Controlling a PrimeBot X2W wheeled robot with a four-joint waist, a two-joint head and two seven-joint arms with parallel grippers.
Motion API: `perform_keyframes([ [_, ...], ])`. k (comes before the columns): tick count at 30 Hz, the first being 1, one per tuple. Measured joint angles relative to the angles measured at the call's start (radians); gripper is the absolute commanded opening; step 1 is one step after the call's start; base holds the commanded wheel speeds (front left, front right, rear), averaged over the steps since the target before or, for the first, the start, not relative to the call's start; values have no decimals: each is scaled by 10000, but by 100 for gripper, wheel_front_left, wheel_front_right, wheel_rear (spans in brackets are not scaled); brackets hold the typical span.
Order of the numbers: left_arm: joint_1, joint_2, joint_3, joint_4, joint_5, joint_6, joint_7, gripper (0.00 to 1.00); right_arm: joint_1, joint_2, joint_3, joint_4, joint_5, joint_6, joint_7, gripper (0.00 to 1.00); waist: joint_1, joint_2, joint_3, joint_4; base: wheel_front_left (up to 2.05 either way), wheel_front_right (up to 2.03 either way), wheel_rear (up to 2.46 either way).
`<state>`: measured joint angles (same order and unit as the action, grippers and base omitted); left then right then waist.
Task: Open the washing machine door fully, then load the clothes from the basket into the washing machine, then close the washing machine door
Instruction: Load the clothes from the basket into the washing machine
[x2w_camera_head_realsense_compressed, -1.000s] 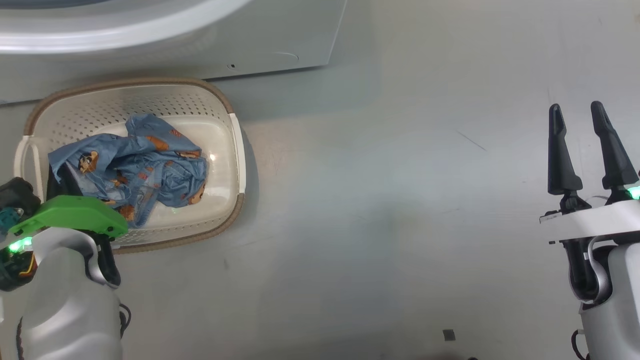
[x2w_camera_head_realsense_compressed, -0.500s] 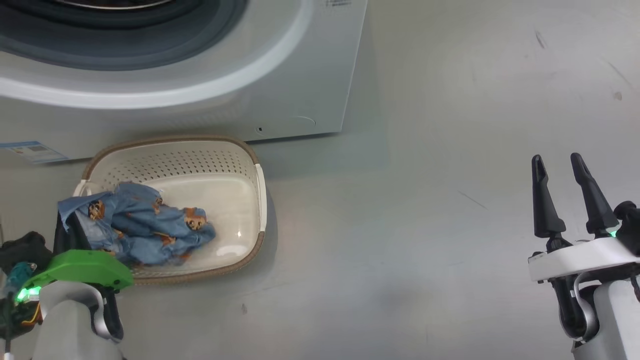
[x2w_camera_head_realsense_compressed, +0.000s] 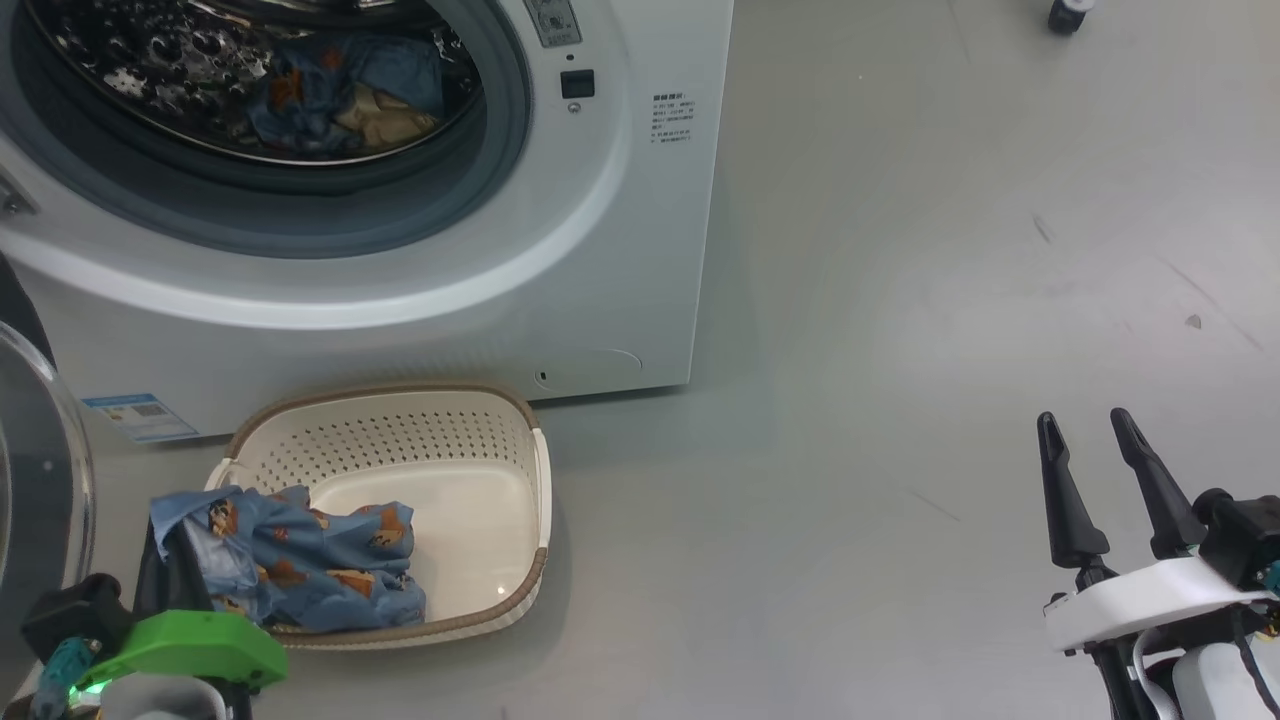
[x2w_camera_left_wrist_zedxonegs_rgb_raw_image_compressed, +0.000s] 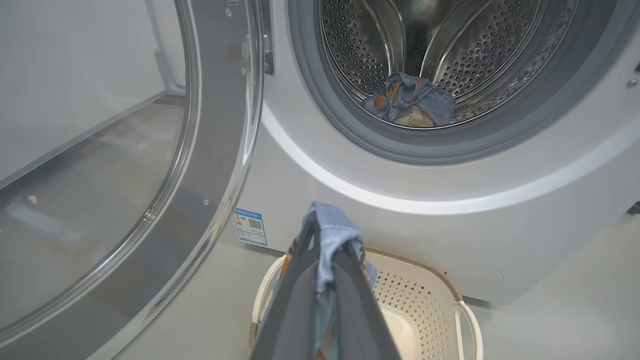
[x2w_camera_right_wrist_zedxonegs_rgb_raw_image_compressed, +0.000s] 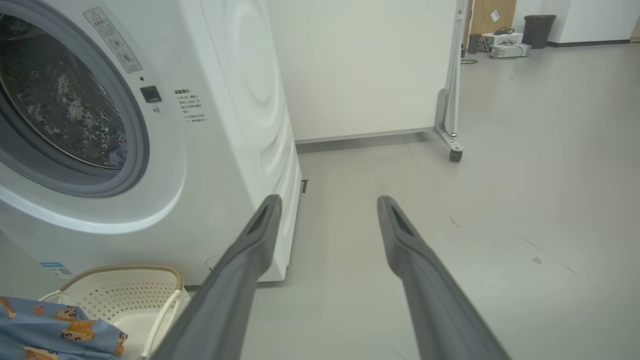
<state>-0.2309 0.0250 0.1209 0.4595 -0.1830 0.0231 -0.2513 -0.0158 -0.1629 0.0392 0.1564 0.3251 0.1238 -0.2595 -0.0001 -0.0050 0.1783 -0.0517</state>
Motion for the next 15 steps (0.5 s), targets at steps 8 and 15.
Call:
perform_keyframes([
  [8,772,10,-424,-608,-305,180,0,0,580,-19,-50,71,-4,0,0,100,0,0,-826,29,0,0,0],
  [15,1539,27,-779,-1331,-399,341,0,0,870,-15,19,73,-15,0,0,100,0,0,-1523,75,0,0,0],
])
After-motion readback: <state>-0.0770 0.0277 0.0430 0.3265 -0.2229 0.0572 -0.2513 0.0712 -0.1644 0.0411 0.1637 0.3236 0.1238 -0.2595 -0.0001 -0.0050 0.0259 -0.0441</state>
